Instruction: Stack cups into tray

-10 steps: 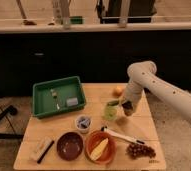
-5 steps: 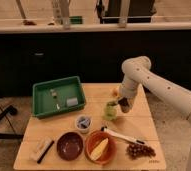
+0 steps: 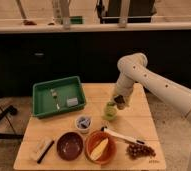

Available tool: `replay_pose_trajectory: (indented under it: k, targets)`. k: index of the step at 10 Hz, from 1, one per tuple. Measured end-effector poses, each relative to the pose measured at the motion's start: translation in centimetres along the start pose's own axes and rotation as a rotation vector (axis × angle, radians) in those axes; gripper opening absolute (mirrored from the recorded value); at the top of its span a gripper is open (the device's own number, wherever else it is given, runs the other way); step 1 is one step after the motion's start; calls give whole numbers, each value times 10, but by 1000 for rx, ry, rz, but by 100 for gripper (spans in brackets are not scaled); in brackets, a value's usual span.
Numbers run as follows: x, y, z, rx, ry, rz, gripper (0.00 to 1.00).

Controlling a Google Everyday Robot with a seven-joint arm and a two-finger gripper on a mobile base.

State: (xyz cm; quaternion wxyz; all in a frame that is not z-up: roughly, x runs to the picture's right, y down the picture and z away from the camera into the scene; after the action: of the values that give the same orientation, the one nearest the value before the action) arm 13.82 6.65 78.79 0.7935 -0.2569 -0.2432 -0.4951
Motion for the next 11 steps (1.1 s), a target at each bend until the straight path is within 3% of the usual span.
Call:
replay_pose_trajectory:
  k: [6,11]
  targets:
    - [-5,-24,5,79,-17,-54,3]
    - [-17,-38,6,105,-35,-77,3]
